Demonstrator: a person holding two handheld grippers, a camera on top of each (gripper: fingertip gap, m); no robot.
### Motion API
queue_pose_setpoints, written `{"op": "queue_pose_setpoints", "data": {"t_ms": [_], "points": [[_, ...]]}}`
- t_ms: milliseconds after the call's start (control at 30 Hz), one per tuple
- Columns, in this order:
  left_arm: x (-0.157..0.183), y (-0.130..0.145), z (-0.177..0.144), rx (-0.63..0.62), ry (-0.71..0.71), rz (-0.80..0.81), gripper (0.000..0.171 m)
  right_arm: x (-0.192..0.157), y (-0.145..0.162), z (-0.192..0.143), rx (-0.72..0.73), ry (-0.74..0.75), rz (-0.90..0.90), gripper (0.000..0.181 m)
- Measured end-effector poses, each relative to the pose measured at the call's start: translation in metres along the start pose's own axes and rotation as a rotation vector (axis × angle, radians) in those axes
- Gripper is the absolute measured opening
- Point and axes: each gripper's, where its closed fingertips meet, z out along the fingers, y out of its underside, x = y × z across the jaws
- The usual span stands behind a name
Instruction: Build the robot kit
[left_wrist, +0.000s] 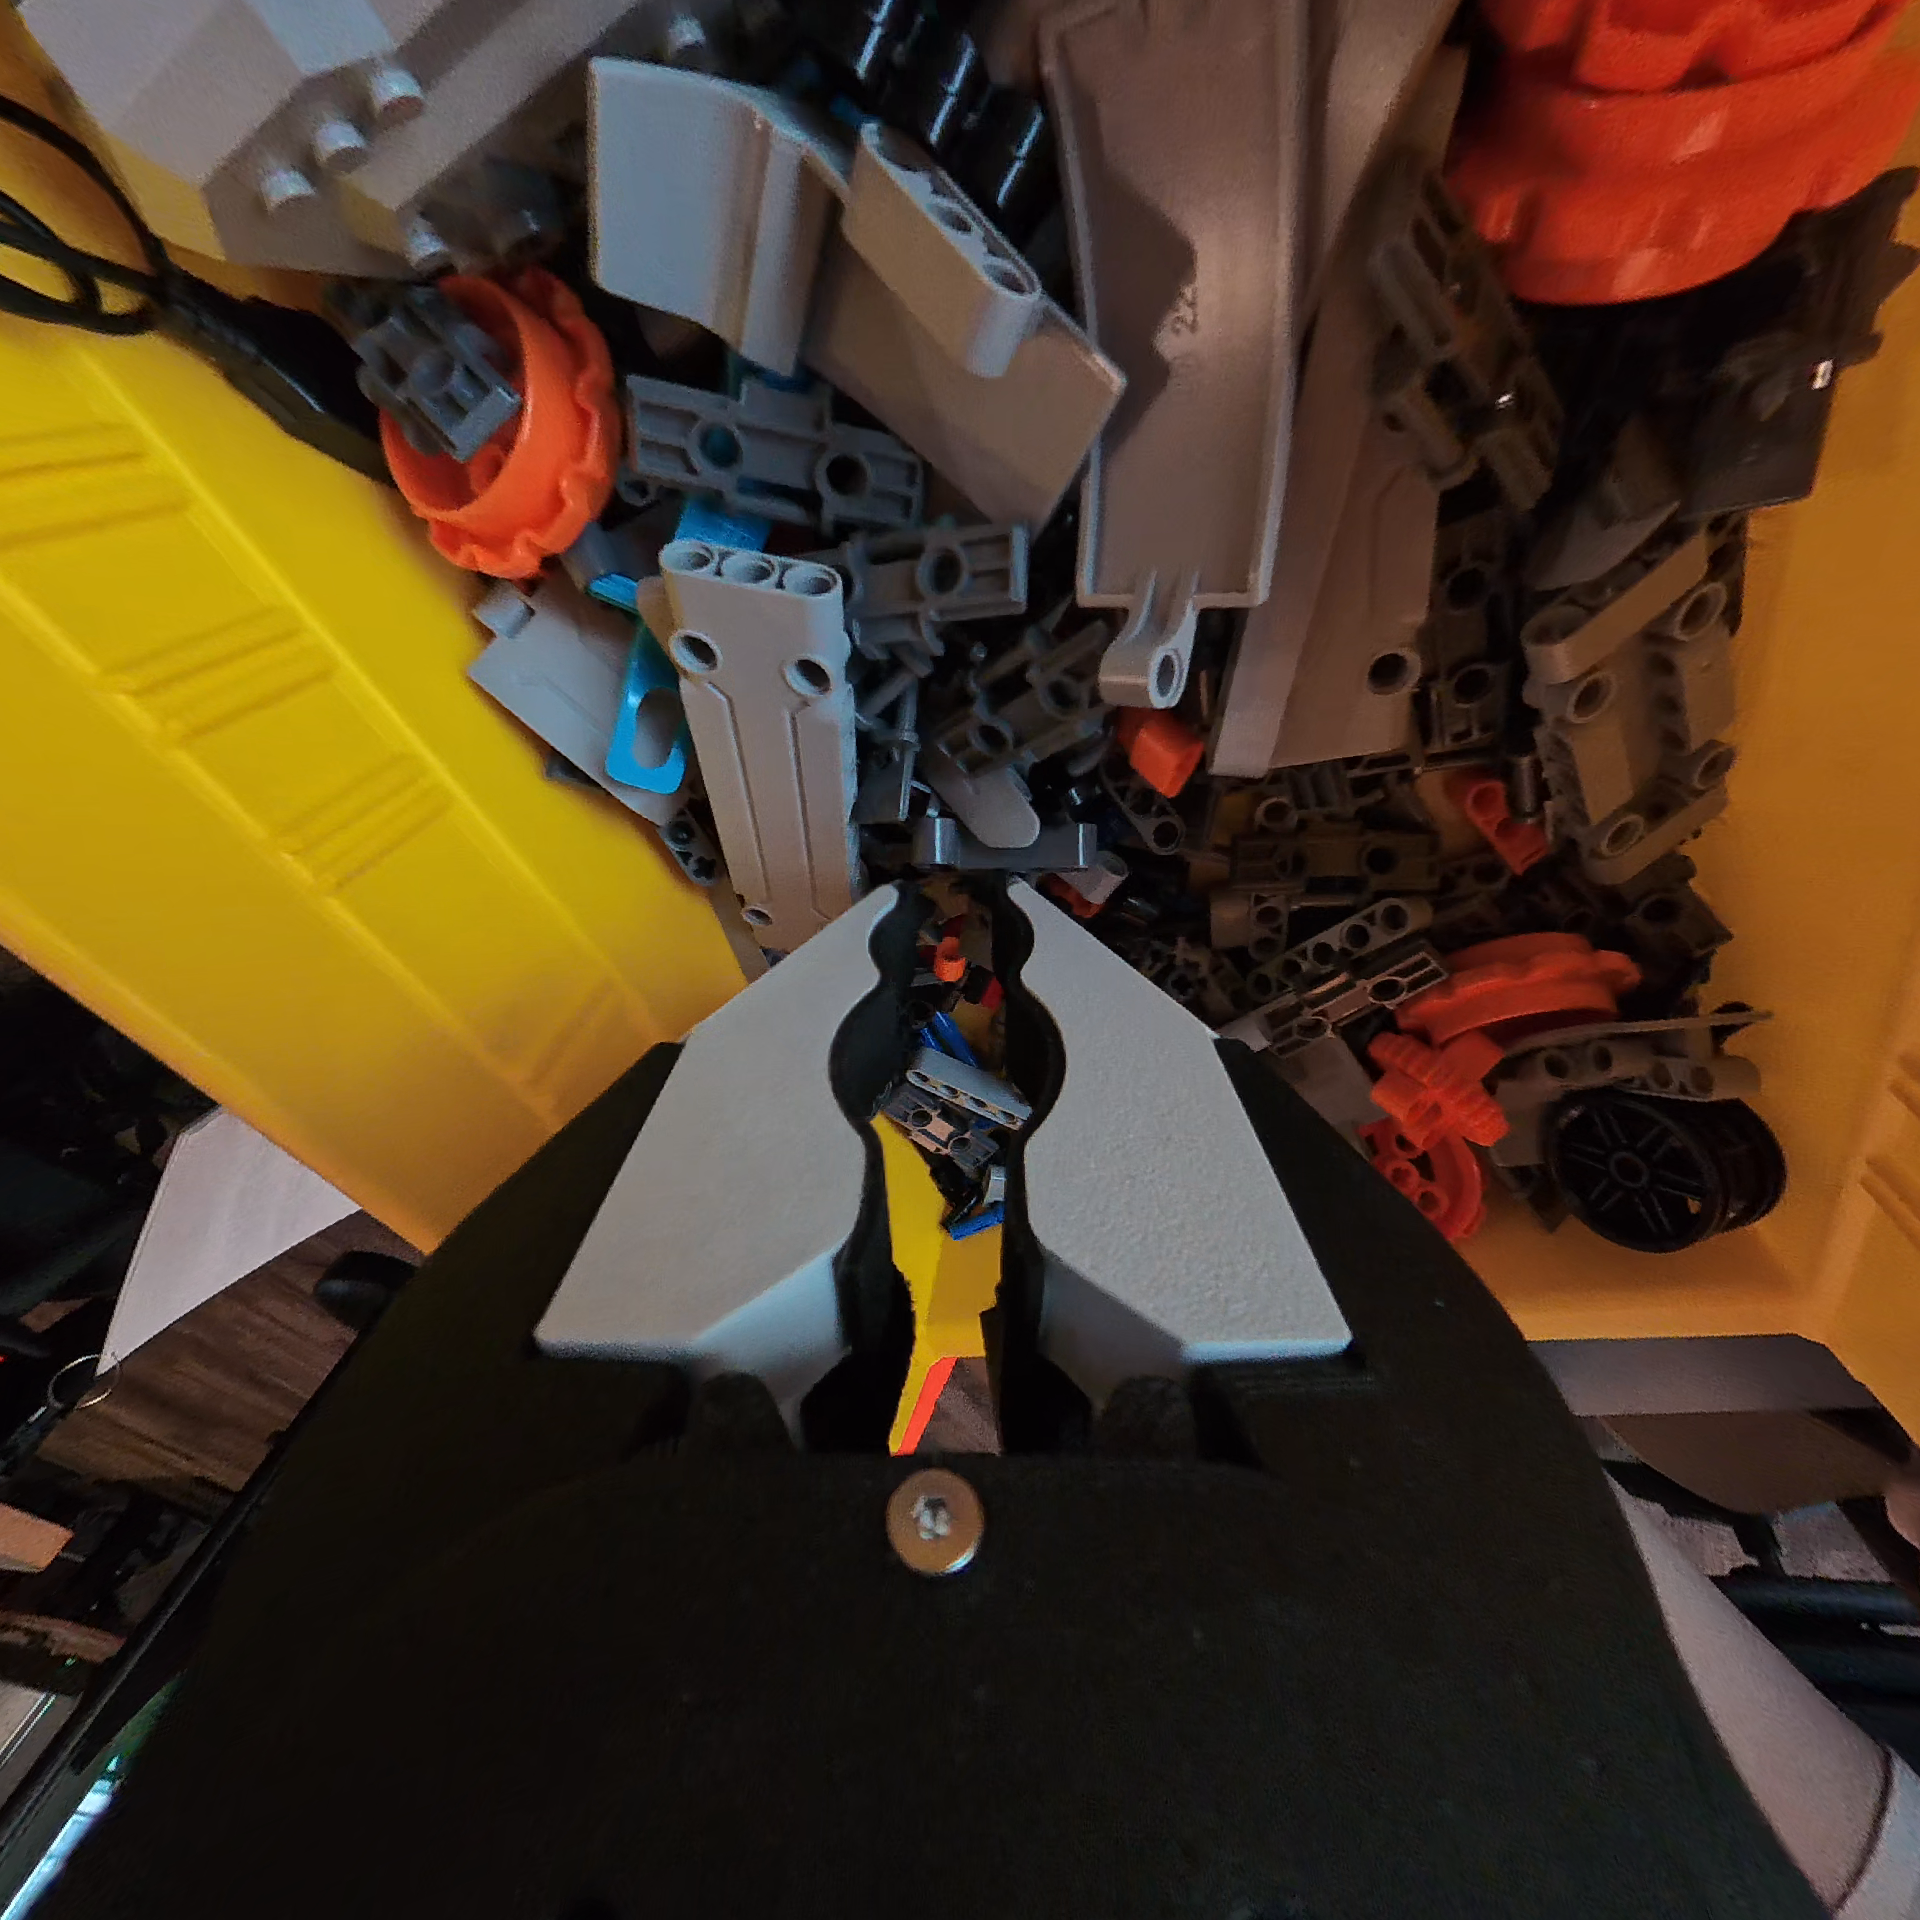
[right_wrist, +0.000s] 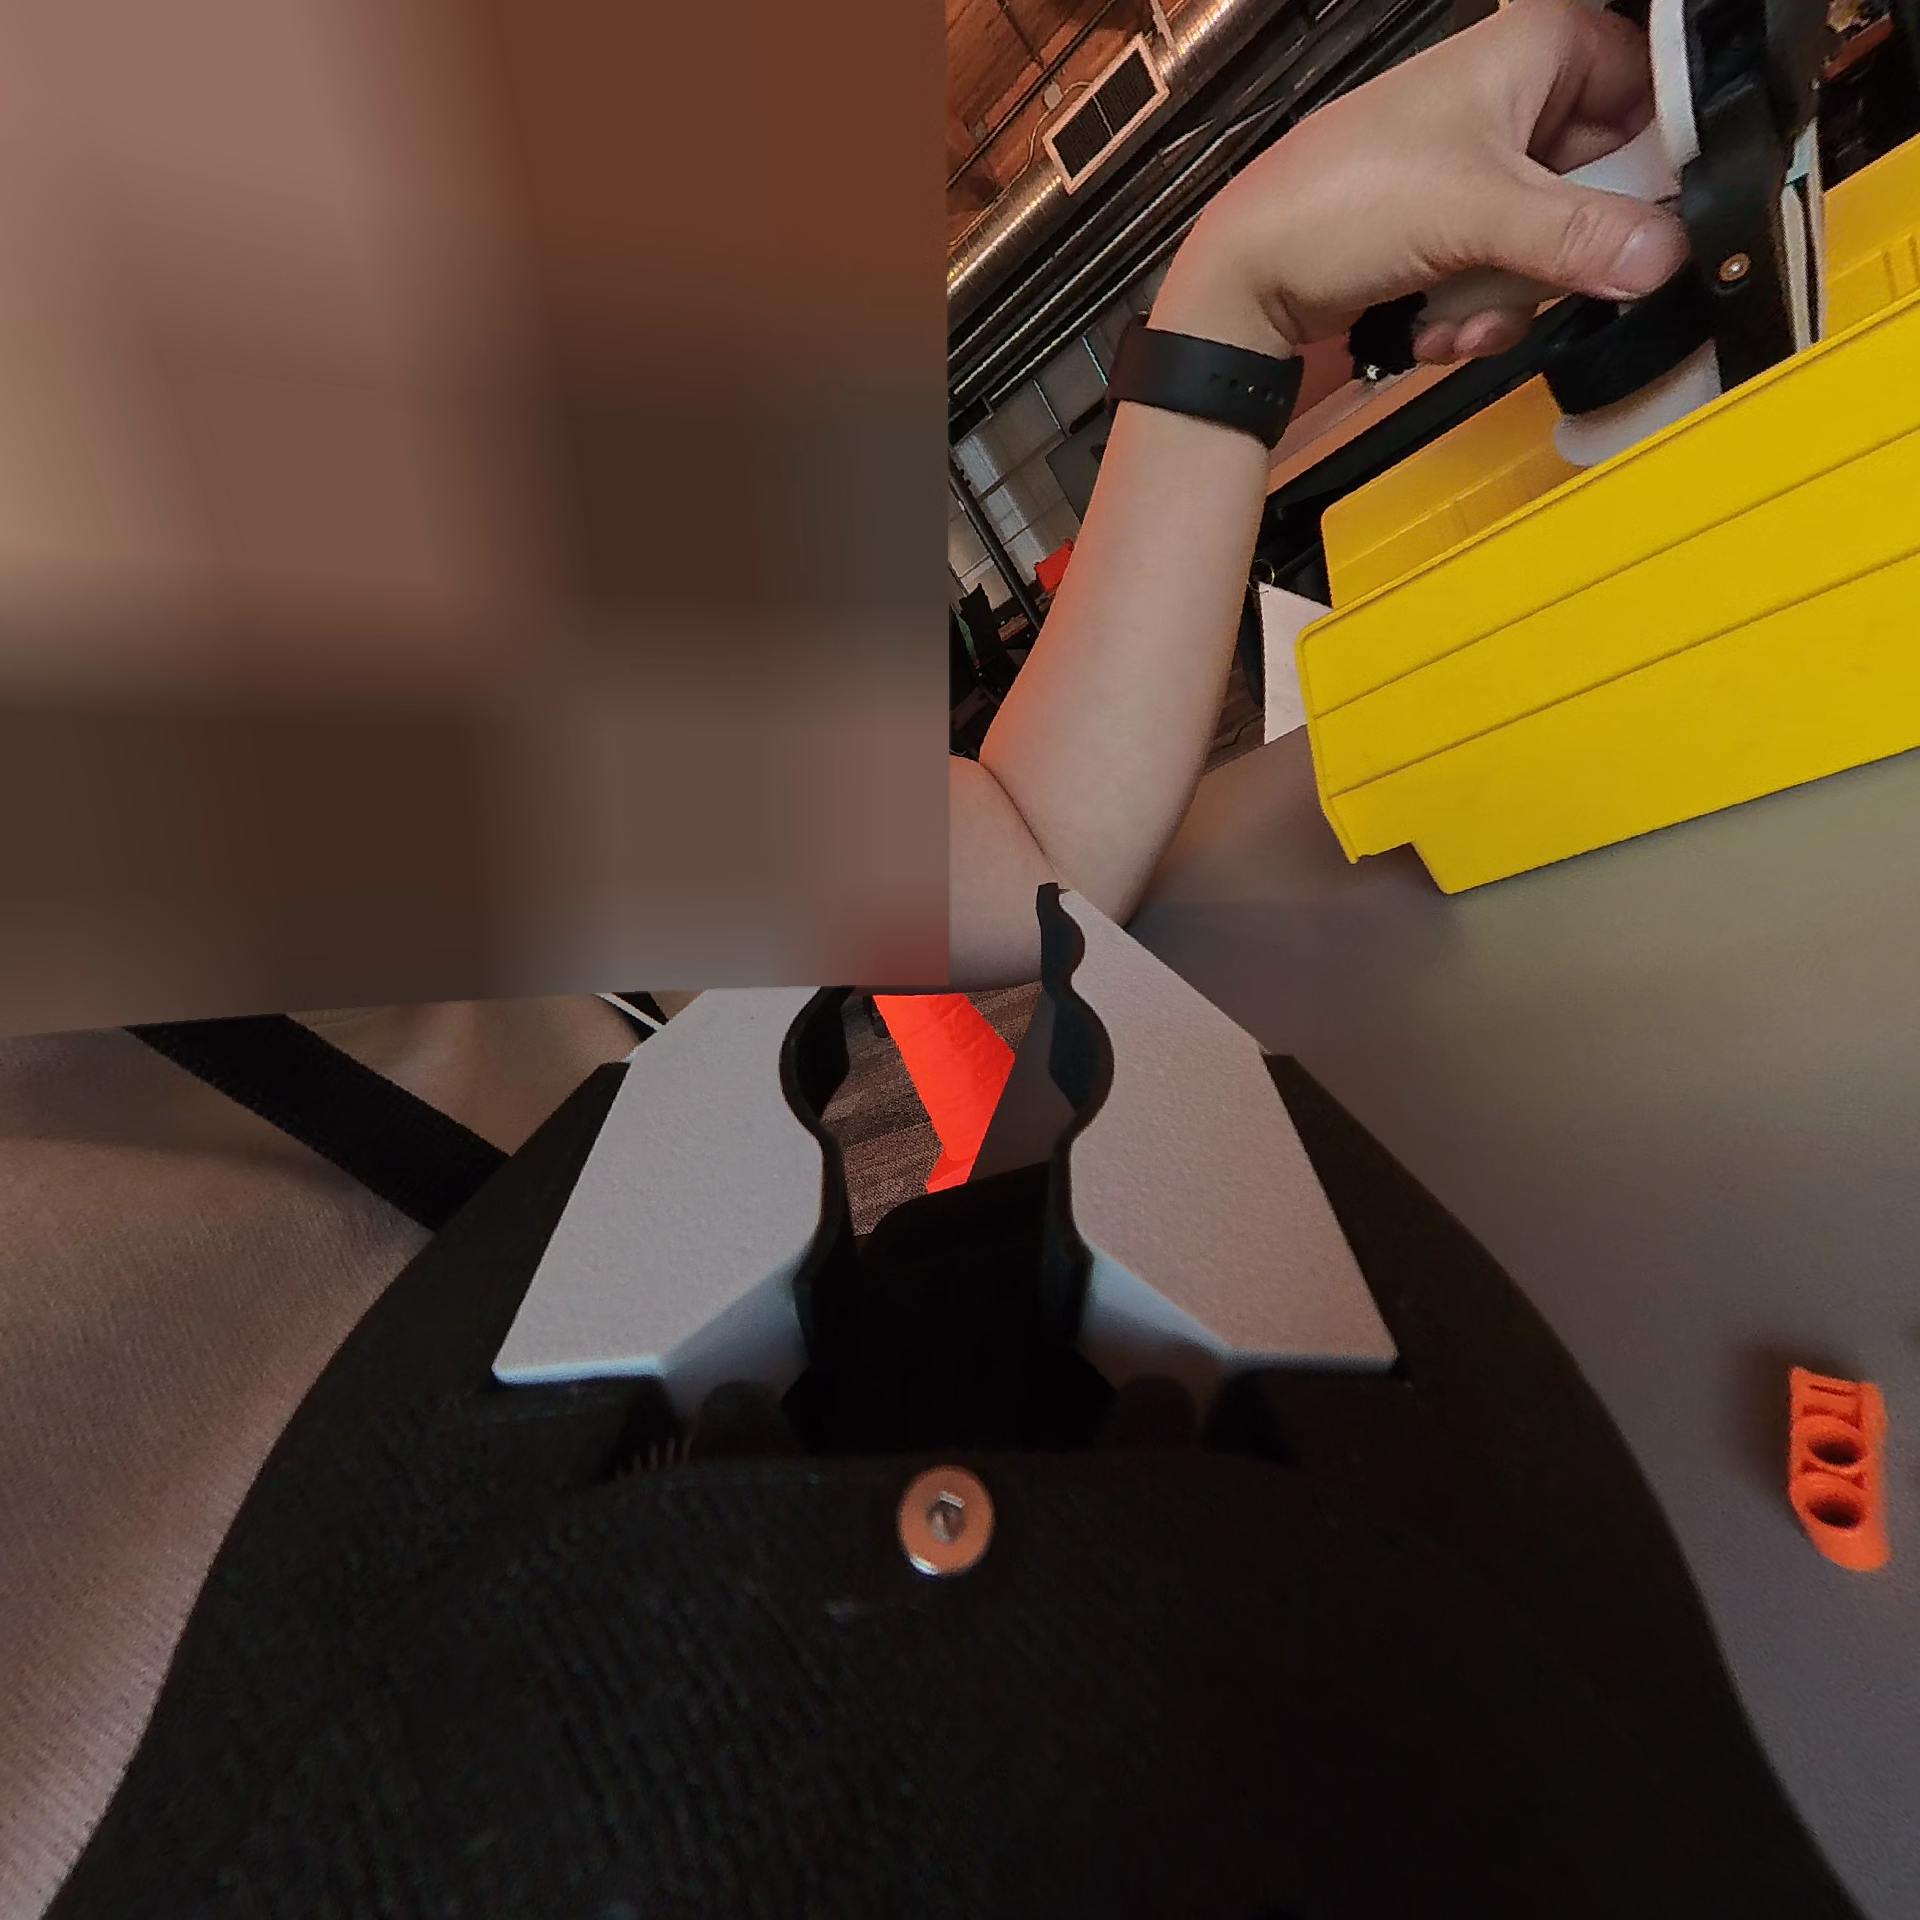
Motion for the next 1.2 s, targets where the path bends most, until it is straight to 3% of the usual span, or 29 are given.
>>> {"op": "queue_pose_setpoints", "data": {"t_ms": [33,233,467,633,767,833,967,1200], "points": [[0.0,0.0,0.0,0.003,0.001,-0.004,0.012,0.0,0.0,0.0,0.0,0.0,0.0,0.033],[-0.002,-0.004,-0.011,0.058,0.003,-0.041,0.022,0.0,0.0,0.0,0.002,-0.001,0.003,0.033],[0.012,0.047,-0.005,-0.114,0.062,-0.04,0.031,0.001,0.0,0.0,0.002,-0.001,0.006,0.033],[0.016,0.041,0.012,-0.177,0.093,-0.045,0.04,0.0,0.001,0.001,-0.007,0.0,-0.001,0.034],[0.014,0.048,0.017,-0.222,0.099,-0.069,0.036,0.001,0.0,0.0,0.0,-0.001,0.007,0.034],[0.011,0.058,0.02,-0.265,0.088,-0.056,0.016,0.001,0.0,0.0,0.001,-0.001,0.011,0.034],[0.002,0.073,0.023,-0.328,0.058,-0.077,0.014,0.001,0.0,0.0,0.002,-0.001,0.008,0.034],[-0.013,0.07,0.007,-0.227,0.011,-0.13,0.014,0.001,0.0,0.0,0.002,-0.001,0.013,0.034]]}}
